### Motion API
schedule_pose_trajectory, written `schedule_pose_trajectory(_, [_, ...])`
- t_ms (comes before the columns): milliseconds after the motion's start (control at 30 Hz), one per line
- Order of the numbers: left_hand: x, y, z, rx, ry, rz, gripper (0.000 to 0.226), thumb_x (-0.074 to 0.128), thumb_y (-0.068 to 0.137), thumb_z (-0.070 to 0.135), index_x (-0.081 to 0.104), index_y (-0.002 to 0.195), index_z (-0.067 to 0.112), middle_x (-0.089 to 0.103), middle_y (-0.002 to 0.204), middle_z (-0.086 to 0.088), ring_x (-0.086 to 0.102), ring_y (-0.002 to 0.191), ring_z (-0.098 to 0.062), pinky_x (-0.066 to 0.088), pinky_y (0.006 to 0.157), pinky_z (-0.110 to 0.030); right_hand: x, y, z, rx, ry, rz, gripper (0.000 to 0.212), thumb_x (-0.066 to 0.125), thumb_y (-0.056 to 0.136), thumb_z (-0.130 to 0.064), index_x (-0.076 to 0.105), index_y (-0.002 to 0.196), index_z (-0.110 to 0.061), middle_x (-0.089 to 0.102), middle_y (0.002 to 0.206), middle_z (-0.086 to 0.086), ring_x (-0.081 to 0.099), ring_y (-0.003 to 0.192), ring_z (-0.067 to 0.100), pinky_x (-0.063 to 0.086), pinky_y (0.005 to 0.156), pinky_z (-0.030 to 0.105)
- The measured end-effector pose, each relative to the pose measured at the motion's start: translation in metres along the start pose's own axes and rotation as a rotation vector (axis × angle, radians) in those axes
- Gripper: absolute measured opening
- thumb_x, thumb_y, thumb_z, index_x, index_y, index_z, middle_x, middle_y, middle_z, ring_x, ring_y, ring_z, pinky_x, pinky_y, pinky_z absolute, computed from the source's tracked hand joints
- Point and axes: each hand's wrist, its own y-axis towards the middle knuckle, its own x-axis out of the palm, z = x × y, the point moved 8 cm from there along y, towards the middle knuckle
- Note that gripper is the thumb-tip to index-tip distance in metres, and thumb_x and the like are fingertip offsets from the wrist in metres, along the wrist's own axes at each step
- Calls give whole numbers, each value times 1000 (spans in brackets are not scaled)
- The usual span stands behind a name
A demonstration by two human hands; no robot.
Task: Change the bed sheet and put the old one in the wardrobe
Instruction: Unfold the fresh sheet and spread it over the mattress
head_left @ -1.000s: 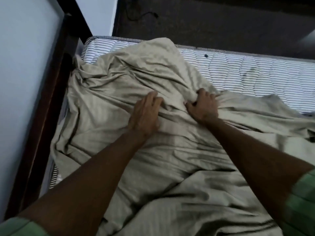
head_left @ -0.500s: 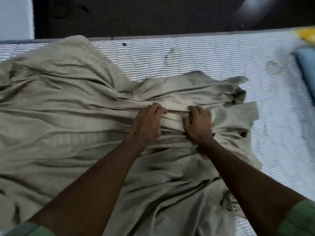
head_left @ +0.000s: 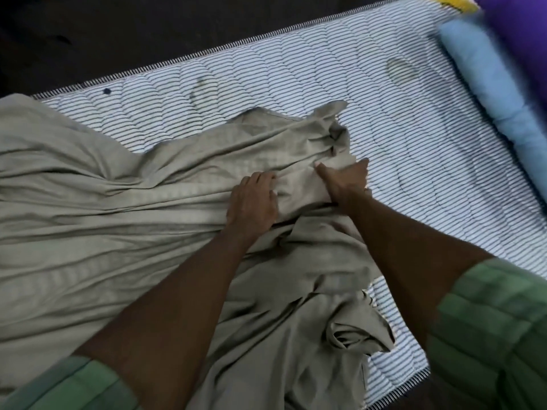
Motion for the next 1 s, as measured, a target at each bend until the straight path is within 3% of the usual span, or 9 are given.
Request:
schedule_pose_trajectory(100, [-5, 6, -3, -198, -165, 83, 32, 52, 100, 43, 62, 125, 24, 72, 118, -2, 63, 116, -30, 43, 102, -43, 16, -9, -13, -43, 315, -158, 63, 74, 67, -51, 67, 116, -13, 73, 109, 8, 69, 108, 32, 56, 91, 47])
schedule_pose_trajectory(233, [-15, 12, -8, -491, -252, 153, 64, 47, 84, 77, 67, 116, 26, 72, 117, 0, 55, 122, -28, 30, 109, -48, 55, -78, -60, -416, 365, -377, 14, 60, 91, -26, 70, 93, -17, 72, 90, 0, 66, 83, 17, 55, 77, 41])
schedule_pose_trajectory(367, [-26, -13, -77, -867, -395, 252, 47, 51, 92, 36, 68, 125, 7, 67, 128, -19, 61, 122, -38, 48, 104, -45, 104, -148, -57, -212, 533, -893, 26, 62, 94, -15, 76, 112, -2, 76, 97, 8, 72, 98, 22, 54, 88, 36])
schedule_pose_trajectory(467, [-47, -54, -136, -1085, -575, 461, 39, 53, 92, 24, 66, 123, 3, 68, 125, -20, 64, 116, -39, 54, 100, -47, 96, -134, -48, -236, 484, -597, 30, 67, 77, -25, 81, 98, -8, 78, 97, 10, 72, 99, 32, 55, 87, 38])
schedule_pose_trajectory(567, [-59, -78, -170, -1138, -649, 552, 37, 47, 99, 22, 64, 122, 0, 67, 126, -21, 64, 116, -39, 53, 100, -47, 81, -133, -67, -469, -29, -126, 60, 60, 62, -35, 69, 119, -18, 64, 121, 7, 56, 119, 31, 45, 99, 46])
schedule_pose_trajectory(667, [-75, -103, -198, -1149, -661, 520, 40, 41, 103, 25, 61, 129, 1, 64, 131, -21, 62, 121, -38, 52, 103, -47, 118, -165, -78, -439, -301, -359, 66, 62, 67, -48, 59, 126, -19, 58, 128, 9, 50, 128, 33, 40, 103, 46])
schedule_pose_trajectory(800, [-128, -151, -223, -1254, -459, 726, 41, 40, 107, 22, 51, 139, 1, 58, 139, -23, 55, 128, -38, 41, 102, -40, 160, -246, -103, -642, -102, -624, 53, 62, 73, -42, 60, 117, -13, 71, 114, 13, 64, 110, 34, 50, 84, 35])
schedule_pose_trajectory(933, [-176, -183, -231, -1142, -43, 854, 47, 44, 91, 24, 44, 138, 19, 56, 134, -12, 55, 124, -36, 37, 100, -45, 206, -322, -91, -623, -9, -1123, 27, 78, 85, -27, 76, 109, -16, 77, 108, 2, 72, 103, 19, 59, 91, 41])
schedule_pose_trajectory(1000, [-191, -185, -232, -913, 208, 710, 62, 50, 78, 27, 42, 139, 24, 49, 140, -8, 48, 127, -32, 35, 100, -47, 207, -313, -87, -453, 153, -941, 16, 70, 83, -25, 79, 88, -13, 78, 89, 6, 73, 89, 26, 58, 85, 50])
